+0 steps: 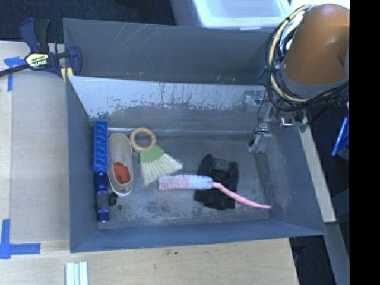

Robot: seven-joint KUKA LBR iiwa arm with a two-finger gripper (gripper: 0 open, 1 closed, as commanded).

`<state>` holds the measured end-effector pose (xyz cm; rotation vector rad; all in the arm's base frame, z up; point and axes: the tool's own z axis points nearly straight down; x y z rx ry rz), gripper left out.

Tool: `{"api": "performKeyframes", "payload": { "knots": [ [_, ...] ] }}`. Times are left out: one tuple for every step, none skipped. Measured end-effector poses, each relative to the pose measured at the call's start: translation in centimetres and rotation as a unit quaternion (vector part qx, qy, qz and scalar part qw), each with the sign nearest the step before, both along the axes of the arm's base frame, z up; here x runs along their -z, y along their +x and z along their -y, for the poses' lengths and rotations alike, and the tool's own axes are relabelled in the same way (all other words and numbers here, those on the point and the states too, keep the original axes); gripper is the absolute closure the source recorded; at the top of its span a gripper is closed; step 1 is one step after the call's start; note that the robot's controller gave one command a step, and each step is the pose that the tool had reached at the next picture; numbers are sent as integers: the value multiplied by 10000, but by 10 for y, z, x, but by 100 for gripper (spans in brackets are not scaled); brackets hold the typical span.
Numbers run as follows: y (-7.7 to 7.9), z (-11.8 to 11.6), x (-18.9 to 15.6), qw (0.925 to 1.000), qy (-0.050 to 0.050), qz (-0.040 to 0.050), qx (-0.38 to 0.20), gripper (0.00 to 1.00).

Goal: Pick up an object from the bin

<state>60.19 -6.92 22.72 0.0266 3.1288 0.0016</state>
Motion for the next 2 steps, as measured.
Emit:
{"api": "performKeyframes", "payload": {
  "knots": [
    [4,-4,99,9954,-26,-24,-955,100],
    [4,-4,98,9954,-27,-19,-954,100]
  ]
}}
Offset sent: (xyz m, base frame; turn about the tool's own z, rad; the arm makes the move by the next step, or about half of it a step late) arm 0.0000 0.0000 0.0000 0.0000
